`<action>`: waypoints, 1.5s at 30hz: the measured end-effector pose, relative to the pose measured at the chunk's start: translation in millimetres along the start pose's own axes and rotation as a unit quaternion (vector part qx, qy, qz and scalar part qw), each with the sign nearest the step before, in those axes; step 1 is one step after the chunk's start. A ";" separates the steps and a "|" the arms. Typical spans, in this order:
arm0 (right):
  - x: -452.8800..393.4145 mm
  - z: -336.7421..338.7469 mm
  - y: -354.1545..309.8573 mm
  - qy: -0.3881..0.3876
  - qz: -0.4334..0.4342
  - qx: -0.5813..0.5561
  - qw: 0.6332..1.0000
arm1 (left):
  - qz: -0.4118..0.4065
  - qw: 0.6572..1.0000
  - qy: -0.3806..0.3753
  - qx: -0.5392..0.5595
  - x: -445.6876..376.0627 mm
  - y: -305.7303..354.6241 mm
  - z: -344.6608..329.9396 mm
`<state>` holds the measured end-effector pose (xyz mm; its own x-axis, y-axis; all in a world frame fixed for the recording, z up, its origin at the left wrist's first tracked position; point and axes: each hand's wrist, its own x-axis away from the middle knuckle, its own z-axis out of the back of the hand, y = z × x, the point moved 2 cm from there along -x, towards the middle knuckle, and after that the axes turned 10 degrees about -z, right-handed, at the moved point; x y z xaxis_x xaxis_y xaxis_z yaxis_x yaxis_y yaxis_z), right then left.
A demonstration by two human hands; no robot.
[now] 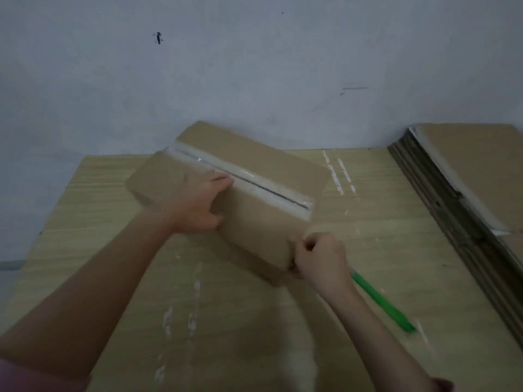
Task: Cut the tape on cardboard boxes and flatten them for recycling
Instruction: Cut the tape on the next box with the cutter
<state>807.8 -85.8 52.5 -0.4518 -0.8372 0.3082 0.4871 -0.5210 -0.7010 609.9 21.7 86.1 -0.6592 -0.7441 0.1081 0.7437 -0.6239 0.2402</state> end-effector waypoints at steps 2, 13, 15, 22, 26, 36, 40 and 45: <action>8.1 -10.6 5.9 -0.116 -0.032 -0.111 0.987 | -0.048 0.994 0.097 0.027 1.5 25.5 -16.2; 18.3 39.8 122.8 0.084 -0.170 0.329 0.925 | -0.004 0.982 0.190 0.017 8.5 87.8 -63.5; 18.3 38.5 132.5 0.095 -0.130 0.366 0.917 | 0.030 0.992 0.124 -0.004 6.8 91.8 -63.2; 25.6 42.6 121.5 0.119 0.170 0.052 0.977 | 0.027 0.997 0.061 0.030 8.3 89.2 -63.8; 30.3 38.9 87.5 0.160 0.340 0.055 0.925 | 0.005 0.995 0.090 0.046 10.5 88.6 -63.2; 18.5 34.3 56.8 0.186 0.331 0.141 0.914 | 0.002 0.993 0.106 0.051 13.3 88.5 -64.0; 19.9 32.9 54.0 0.193 0.322 0.160 0.913 | -0.003 0.994 0.098 0.057 13.4 88.7 -62.9; 10.2 30.9 35.6 0.207 0.238 0.248 0.916 | -0.003 0.994 0.082 0.075 12.8 86.3 -62.0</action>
<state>843.7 -118.0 50.6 -0.2953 -0.9073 -0.2992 0.9357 -0.2114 -0.2824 672.6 -56.5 48.4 -0.6278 -0.7768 -0.0500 0.7063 -0.5954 0.3830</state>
